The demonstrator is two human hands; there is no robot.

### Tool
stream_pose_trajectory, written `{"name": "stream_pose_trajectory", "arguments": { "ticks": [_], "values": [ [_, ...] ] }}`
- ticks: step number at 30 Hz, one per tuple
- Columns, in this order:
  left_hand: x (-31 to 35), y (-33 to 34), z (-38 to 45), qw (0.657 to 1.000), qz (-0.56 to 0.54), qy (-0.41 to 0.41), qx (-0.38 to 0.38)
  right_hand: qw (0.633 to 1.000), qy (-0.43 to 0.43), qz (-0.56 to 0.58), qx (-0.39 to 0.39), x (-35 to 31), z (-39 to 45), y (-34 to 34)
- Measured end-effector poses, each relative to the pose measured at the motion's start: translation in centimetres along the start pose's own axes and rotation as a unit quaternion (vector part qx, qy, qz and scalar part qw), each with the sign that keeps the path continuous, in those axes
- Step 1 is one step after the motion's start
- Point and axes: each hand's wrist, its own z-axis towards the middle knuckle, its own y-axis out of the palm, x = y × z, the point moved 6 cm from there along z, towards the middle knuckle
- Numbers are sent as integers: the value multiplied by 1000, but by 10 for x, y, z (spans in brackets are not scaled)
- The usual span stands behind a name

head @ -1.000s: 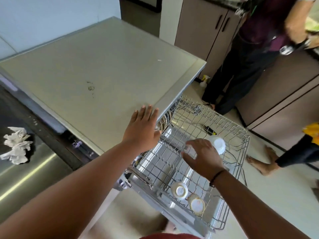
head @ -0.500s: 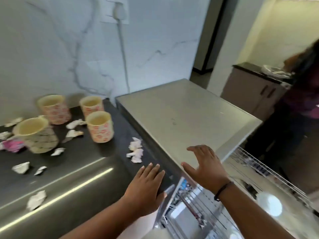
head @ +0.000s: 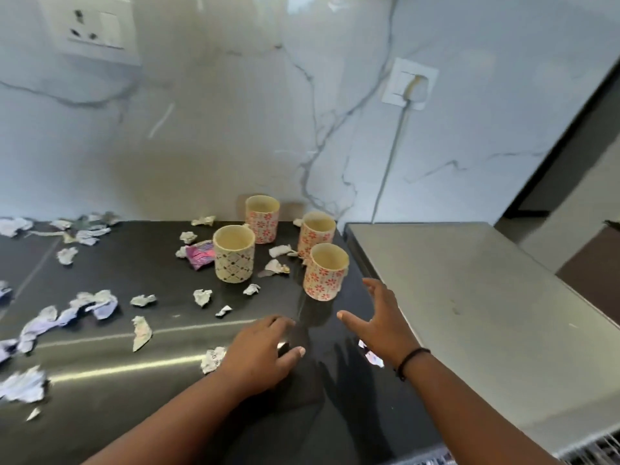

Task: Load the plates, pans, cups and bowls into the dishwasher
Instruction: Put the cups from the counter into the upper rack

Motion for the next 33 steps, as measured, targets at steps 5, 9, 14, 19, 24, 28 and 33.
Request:
{"name": "stream_pose_trajectory", "arguments": {
  "ticks": [5,9,14,19,24,28,33],
  "values": [
    [-8,1,24,1000,11,-29,-5,998,13,54,-32,-4,57,13],
    [-13,20,40,996,46,-67,-28,991,8,107,-76,1,89,27],
    [-18,48,38,988,136,-63,-32,984,-14,144,-106,12,109,42],
    [-21,49,38,985,158,-60,-40,973,-25,205,-99,21,111,51],
    [-19,49,36,984,158,-63,-59,970,-11,232,-75,16,107,49],
    [-20,51,35,983,156,-53,-75,969,0,240,-52,6,84,33],
    [-21,51,26,984,142,-48,-91,963,10,268,11,-8,36,-16]
  ]
}}
